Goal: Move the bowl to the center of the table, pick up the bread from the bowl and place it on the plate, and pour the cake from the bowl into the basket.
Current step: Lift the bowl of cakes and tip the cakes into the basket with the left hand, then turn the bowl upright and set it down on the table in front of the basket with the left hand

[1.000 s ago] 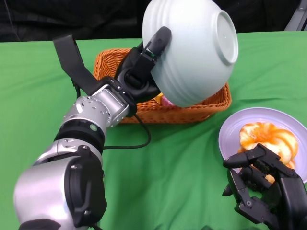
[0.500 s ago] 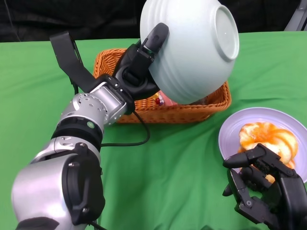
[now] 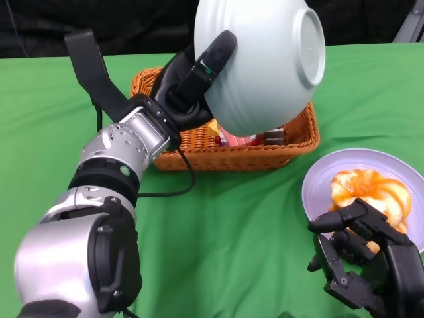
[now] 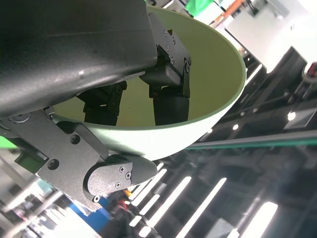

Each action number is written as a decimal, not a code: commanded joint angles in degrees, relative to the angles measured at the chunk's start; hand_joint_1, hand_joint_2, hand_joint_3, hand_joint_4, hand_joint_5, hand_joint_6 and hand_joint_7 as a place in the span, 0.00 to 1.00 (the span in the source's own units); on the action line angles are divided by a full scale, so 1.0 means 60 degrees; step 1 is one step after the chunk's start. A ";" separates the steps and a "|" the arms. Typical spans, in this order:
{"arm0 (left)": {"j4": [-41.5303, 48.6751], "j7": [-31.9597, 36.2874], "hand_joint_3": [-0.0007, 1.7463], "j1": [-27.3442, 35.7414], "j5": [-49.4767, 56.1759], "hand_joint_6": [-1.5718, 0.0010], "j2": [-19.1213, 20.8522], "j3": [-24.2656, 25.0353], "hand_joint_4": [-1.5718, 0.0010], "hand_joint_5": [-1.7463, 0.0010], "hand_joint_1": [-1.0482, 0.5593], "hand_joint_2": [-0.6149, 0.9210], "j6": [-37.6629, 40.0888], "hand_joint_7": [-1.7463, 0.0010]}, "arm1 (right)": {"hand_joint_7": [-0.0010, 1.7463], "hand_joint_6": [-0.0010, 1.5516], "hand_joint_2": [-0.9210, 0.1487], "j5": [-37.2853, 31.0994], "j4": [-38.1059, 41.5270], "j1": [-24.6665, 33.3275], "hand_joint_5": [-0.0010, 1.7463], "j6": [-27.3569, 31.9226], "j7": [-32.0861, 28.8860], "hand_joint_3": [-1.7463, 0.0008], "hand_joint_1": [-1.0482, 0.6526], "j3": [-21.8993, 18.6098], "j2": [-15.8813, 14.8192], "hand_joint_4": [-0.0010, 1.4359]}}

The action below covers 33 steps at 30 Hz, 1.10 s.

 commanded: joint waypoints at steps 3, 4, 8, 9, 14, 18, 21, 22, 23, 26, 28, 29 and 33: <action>-0.0555 -0.1077 0.47 -0.0248 0.0906 0.52 0.0467 -0.0981 0.50 0.00 0.53 0.89 -0.1111 0.09 | 0.76 0.43 0.25 0.0011 -0.0074 0.0066 0.92 0.0033 -0.0068 0.54 0.50 -0.0029 -0.0039 0.49; -0.0652 -0.1259 0.44 -0.0209 0.1118 0.53 0.0546 -0.1202 0.51 0.00 0.52 0.91 -0.1387 0.09 | 0.76 0.44 0.25 0.0003 -0.0078 0.0068 0.92 0.0034 -0.0074 0.54 0.50 -0.0026 -0.0038 0.49; -0.1078 -0.1742 0.39 0.0021 0.1737 0.55 0.0813 -0.1803 0.50 0.00 0.51 0.93 -0.2486 0.09 | 0.76 0.43 0.25 0.0041 -0.0075 0.0055 0.92 0.0038 -0.0053 0.54 0.51 -0.0033 -0.0048 0.49; -0.1200 -0.1842 0.40 0.0091 0.1847 0.55 0.0880 -0.1916 0.49 0.00 0.52 0.92 -0.2745 0.08 | 0.76 0.43 0.25 0.0058 -0.0071 0.0048 0.92 0.0040 -0.0044 0.55 0.50 -0.0037 -0.0049 0.49; -0.2216 -0.1893 0.54 0.0853 0.2720 0.57 0.1150 -0.2672 0.49 0.00 0.50 0.83 -0.5580 0.05 | 0.76 0.43 0.25 0.0088 -0.0076 0.0047 0.92 0.0005 -0.0021 0.55 0.50 -0.0064 -0.0070 0.49; -0.2860 -0.1430 0.52 0.1516 0.3685 0.59 0.1477 -0.3268 0.50 0.00 0.48 0.84 -0.8371 0.05 | 0.77 0.43 0.25 0.0117 -0.0085 0.0026 0.93 -0.0044 0.0017 0.55 0.51 -0.0079 -0.0090 0.49; -0.3095 -0.1140 0.45 0.1892 0.4088 0.58 0.1714 -0.3527 0.49 0.00 0.47 0.90 -0.9820 0.08 | 0.77 0.42 0.25 0.0144 -0.0039 0.0018 0.94 -0.0140 0.0072 0.54 0.51 -0.0091 -0.0104 0.48; -0.3146 -0.1019 0.44 0.1994 0.4200 0.58 0.1792 -0.3600 0.48 0.00 0.47 0.91 -1.0218 0.08 | 0.78 0.42 0.25 0.0163 -0.0034 0.0017 0.94 -0.0155 0.0091 0.54 0.50 -0.0097 -0.0100 0.48; -0.3161 -0.0866 0.43 0.2077 0.4338 0.58 0.1866 -0.3666 0.48 0.00 0.47 0.91 -1.0663 0.09 | 0.78 0.42 0.25 0.0176 -0.0028 0.0012 0.94 -0.0162 0.0106 0.54 0.50 -0.0102 -0.0095 0.48; -0.3283 -0.0384 0.52 0.2357 0.4712 0.58 0.2096 -0.3855 0.47 0.00 0.50 0.84 -1.1577 0.07 | 0.77 0.42 0.25 0.0237 0.0017 -0.0010 0.94 -0.0252 0.0181 0.54 0.51 -0.0112 -0.0089 0.48; -0.3324 -0.0023 0.57 0.2653 0.4960 0.56 0.2279 -0.3929 0.48 0.00 0.51 0.79 -1.2622 0.10 | 0.77 0.43 0.25 0.0226 0.0027 -0.0039 0.93 -0.0294 0.0195 0.53 0.51 -0.0114 -0.0083 0.48; -0.3294 0.0107 0.60 0.2747 0.5019 0.55 0.2342 -0.3967 0.48 0.00 0.53 0.76 -1.3043 0.12 | 0.76 0.43 0.26 0.0216 0.0040 -0.0053 0.93 -0.0319 0.0200 0.52 0.51 -0.0118 -0.0084 0.49; -0.2952 0.1005 0.67 0.3099 0.5779 0.52 0.2730 -0.3942 0.49 0.00 0.56 0.69 -1.5231 0.15 | 0.76 0.43 0.27 0.0266 0.0080 -0.0115 0.92 -0.0399 0.0252 0.51 0.50 -0.0130 -0.0086 0.49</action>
